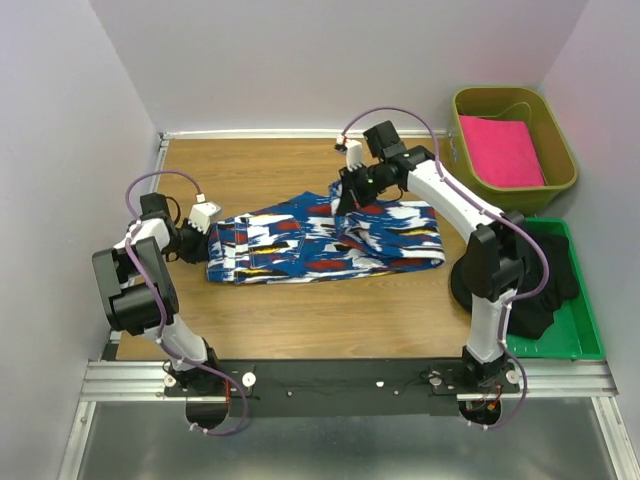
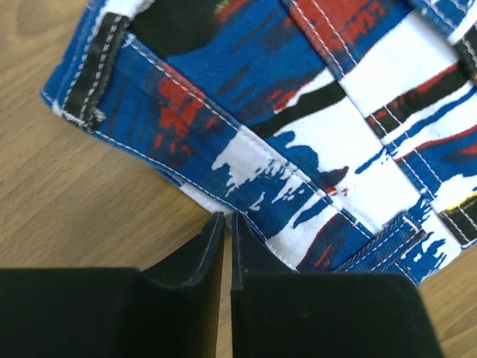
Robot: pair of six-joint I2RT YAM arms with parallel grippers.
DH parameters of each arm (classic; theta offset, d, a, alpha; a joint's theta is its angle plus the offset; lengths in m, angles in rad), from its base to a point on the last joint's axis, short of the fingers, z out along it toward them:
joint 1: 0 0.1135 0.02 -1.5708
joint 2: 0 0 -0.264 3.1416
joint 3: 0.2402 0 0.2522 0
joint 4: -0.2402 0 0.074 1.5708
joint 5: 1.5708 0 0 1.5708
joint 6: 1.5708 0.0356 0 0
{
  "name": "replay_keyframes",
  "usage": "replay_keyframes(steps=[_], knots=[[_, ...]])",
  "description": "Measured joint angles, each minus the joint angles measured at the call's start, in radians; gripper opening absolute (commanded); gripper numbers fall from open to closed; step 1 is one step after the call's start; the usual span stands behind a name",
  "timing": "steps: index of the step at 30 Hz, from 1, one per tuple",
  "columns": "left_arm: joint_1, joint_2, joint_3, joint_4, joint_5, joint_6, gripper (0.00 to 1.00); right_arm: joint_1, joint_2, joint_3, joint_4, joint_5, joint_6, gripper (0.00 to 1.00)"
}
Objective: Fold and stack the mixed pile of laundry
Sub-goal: Fold the trousers at the center of the board.
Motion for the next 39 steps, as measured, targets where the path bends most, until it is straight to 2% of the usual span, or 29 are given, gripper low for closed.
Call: replay_keyframes(steps=[4, 8, 16, 21, 34, 36, 38, 39], knots=[[0.001, 0.030, 0.011, 0.000, 0.013, -0.008, 0.08, 0.057, 0.026, 0.046, 0.079, -0.074, 0.135, 0.01], [0.002, 0.037, 0.017, 0.000, 0.021, -0.016, 0.04, 0.138, 0.124, 0.147, 0.161, -0.107, 0.261, 0.01], [0.002, 0.042, 0.019, 0.005, 0.029, -0.035, 0.00, 0.299, 0.314, 0.352, 0.268, -0.094, 0.422, 0.01], [0.005, 0.047, 0.019, 0.013, 0.039, -0.043, 0.00, 0.368, 0.375, 0.389, 0.338, -0.063, 0.495, 0.01], [0.006, 0.049, 0.014, 0.033, 0.054, -0.050, 0.00, 0.400, 0.574, 0.445, 0.469, 0.000, 0.602, 0.01], [0.006, 0.049, 0.013, 0.035, 0.055, -0.050, 0.02, 0.404, 0.585, 0.445, 0.485, 0.003, 0.612, 0.14], [0.008, 0.049, 0.013, 0.036, 0.056, -0.050, 0.06, 0.406, 0.590, 0.446, 0.497, 0.003, 0.619, 0.22], [0.010, 0.049, 0.013, 0.036, 0.058, -0.053, 0.13, 0.406, 0.592, 0.447, 0.502, 0.003, 0.621, 0.26]])
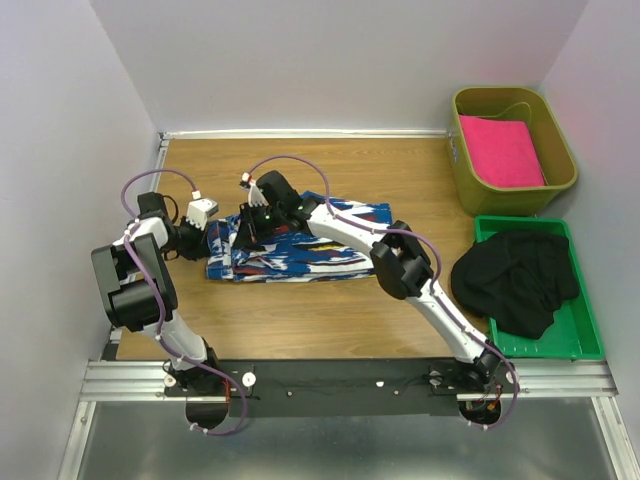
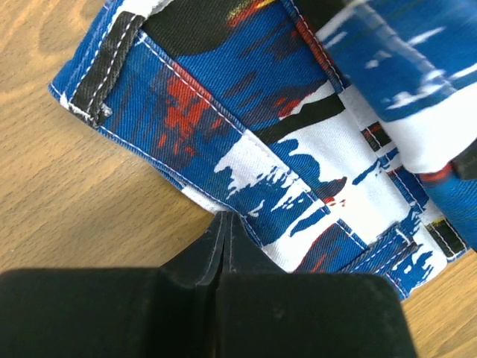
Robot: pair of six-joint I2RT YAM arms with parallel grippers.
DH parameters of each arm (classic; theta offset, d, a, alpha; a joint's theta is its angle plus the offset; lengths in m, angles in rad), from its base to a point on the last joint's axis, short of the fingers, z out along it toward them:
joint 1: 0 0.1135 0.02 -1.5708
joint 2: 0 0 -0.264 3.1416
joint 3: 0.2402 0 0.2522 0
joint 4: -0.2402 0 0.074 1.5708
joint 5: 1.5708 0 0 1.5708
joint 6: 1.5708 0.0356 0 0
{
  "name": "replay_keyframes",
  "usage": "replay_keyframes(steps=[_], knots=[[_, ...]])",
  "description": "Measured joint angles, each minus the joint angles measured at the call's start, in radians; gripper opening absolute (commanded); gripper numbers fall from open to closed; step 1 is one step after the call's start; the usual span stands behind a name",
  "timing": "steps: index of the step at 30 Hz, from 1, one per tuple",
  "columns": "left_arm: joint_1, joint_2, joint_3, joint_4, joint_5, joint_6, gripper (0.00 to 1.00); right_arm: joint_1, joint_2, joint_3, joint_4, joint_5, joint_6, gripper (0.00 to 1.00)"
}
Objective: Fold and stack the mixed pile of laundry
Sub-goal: Fold the trousers at the center of the board.
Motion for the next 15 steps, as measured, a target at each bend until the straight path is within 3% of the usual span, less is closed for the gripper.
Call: replay_keyframes(steps=[1, 2, 3, 5, 10, 15], knots=[[0.006, 0.000, 0.000, 0.000, 0.003, -0.001, 0.16, 0.000, 0.002, 0.002, 0.011, 0.000, 0.002, 0.33], [0.011, 0.000, 0.000, 0.000, 0.008, -0.003, 0.20, 0.000, 0.002, 0.004, 0.016, -0.001, 0.004, 0.50], [0.022, 0.000, 0.001, -0.002, 0.019, -0.003, 0.28, 0.000, 0.002, 0.007, 0.016, -0.003, 0.000, 0.60], [0.068, 0.000, 0.013, -0.032, 0.052, 0.001, 0.31, 0.000, 0.002, 0.021, 0.014, -0.007, -0.029, 0.79], [0.214, -0.020, 0.108, -0.108, 0.138, 0.019, 0.36, -0.006, -0.058, 0.015, -0.050, 0.009, -0.194, 0.83], [0.187, -0.173, 0.124, -0.140, 0.168, 0.043, 0.36, -0.059, -0.302, -0.155, -0.144, 0.011, -0.341, 0.66]])
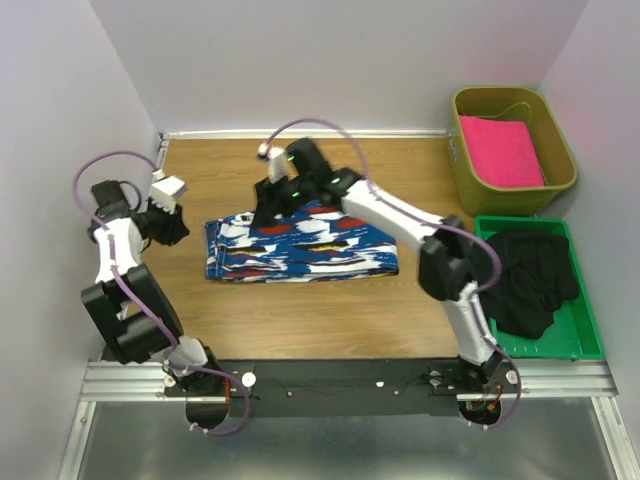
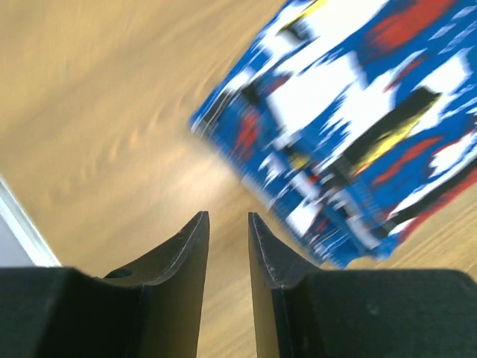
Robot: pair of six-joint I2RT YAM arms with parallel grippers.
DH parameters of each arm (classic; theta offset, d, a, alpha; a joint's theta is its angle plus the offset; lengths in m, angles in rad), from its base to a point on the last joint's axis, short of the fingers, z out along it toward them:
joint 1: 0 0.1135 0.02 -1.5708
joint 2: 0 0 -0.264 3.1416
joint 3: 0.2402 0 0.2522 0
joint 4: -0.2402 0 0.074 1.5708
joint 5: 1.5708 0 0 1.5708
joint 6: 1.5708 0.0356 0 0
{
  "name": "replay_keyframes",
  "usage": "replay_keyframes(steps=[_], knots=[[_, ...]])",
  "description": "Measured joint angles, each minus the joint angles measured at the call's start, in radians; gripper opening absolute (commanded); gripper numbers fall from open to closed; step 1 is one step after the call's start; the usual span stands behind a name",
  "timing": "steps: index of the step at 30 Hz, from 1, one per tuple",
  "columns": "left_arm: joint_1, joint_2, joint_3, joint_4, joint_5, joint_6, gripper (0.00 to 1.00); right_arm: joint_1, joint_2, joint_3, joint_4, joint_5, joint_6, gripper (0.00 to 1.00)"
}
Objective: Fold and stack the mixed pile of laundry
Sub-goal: Fold the trousers at the center of the board.
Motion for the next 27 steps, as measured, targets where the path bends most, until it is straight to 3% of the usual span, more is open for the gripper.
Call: replay_keyframes(steps=[3, 8, 13, 17, 22, 25, 27], knots=[[-0.122, -0.097, -0.032, 0.015, -0.019, 0.010, 0.35, -0.097, -0.151, -0.098, -0.057, 0.002, -0.097, 0.58], [-0.459, -0.167, -0.148, 0.064, -0.142, -0.026, 0.31, -0.306, -0.251, -0.290, -0.133, 0.042, -0.233, 0.52], [-0.538, -0.034, -0.171, 0.080, -0.301, -0.064, 0.26, -0.408, -0.177, -0.411, -0.216, 0.128, -0.328, 0.49], [-0.535, 0.088, -0.146, 0.090, -0.370, -0.088, 0.24, -0.412, -0.172, -0.539, -0.186, 0.136, -0.352, 0.45], [-0.538, 0.275, 0.079, 0.098, -0.450, -0.117, 0.27, -0.379, -0.311, -0.780, -0.060, 0.061, -0.330, 0.44], [-0.561, 0.418, 0.274, 0.114, -0.488, -0.133, 0.31, -0.266, -0.385, -0.895, -0.034, 0.004, -0.315, 0.46], [-0.587, 0.470, 0.358, 0.116, -0.508, -0.137, 0.32, -0.098, -0.416, -0.929, -0.043, -0.051, -0.313, 0.46]])
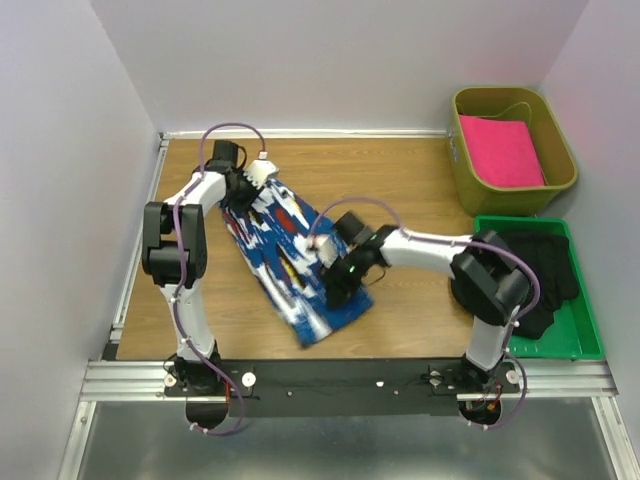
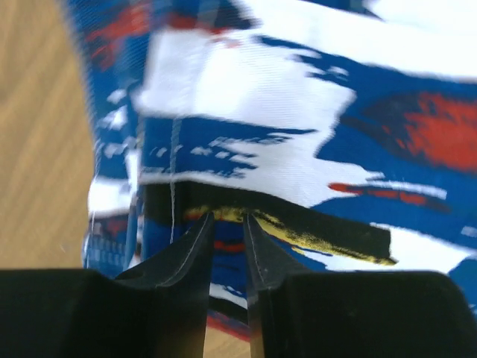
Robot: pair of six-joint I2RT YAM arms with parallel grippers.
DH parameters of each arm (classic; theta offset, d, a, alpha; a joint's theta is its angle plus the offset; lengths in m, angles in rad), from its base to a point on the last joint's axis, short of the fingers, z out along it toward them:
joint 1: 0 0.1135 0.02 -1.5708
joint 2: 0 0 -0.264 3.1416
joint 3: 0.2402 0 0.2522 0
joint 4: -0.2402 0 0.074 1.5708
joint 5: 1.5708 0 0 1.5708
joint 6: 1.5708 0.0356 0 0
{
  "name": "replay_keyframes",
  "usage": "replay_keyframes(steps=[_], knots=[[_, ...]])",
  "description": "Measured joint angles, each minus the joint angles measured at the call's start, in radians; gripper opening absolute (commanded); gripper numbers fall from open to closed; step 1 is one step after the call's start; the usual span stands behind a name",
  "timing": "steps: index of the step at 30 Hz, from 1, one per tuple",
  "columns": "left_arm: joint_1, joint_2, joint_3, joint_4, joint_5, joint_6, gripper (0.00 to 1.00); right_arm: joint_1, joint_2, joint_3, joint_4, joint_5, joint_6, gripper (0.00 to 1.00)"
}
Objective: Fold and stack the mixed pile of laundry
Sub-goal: Fold the trousers at the center of the board.
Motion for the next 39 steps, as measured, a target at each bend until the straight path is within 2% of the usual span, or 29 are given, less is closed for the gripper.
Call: replay_keyframes(steps=[2, 4, 6, 11, 14, 16, 21, 26, 29, 33, 39], knots=[[-0.030, 0.021, 0.058, -0.013, 0.002, -0.003, 0.32, 0.117, -0.009, 0.005, -0.050, -0.066, 0.000, 0.46], [-0.052, 0.009, 0.094, -0.025, 0.039, -0.008, 0.33, 0.145, -0.017, 0.031, -0.108, -0.108, -0.001, 0.48], [-0.054, -0.032, 0.078, -0.028, 0.085, -0.016, 0.33, 0.074, -0.021, 0.099, -0.145, -0.127, 0.007, 0.48], [-0.021, -0.259, -0.100, -0.033, 0.281, -0.048, 0.33, -0.129, 0.003, 0.284, -0.119, -0.114, 0.031, 0.47], [-0.014, -0.357, -0.230, -0.042, 0.443, -0.080, 0.32, -0.152, 0.062, 0.380, -0.074, -0.116, 0.056, 0.47], [-0.014, -0.362, -0.293, -0.045, 0.513, -0.097, 0.32, -0.138, 0.134, 0.428, -0.028, -0.140, 0.092, 0.47], [0.021, -0.303, -0.397, -0.062, 0.631, -0.136, 0.29, -0.117, 0.289, 0.448, 0.021, -0.189, 0.171, 0.42], [0.200, -0.129, -0.378, -0.078, 0.713, -0.154, 0.27, -0.128, 0.392, 0.419, 0.051, -0.242, 0.216, 0.39], [0.276, -0.016, -0.330, -0.123, 0.819, -0.181, 0.26, -0.148, 0.396, 0.404, 0.070, -0.268, 0.230, 0.39], [0.270, 0.050, -0.266, -0.162, 0.855, -0.215, 0.23, -0.199, 0.414, 0.415, 0.069, -0.302, 0.245, 0.39], [0.235, 0.125, -0.153, -0.146, 0.855, -0.326, 0.25, -0.284, 0.422, 0.443, 0.040, -0.291, 0.220, 0.38]])
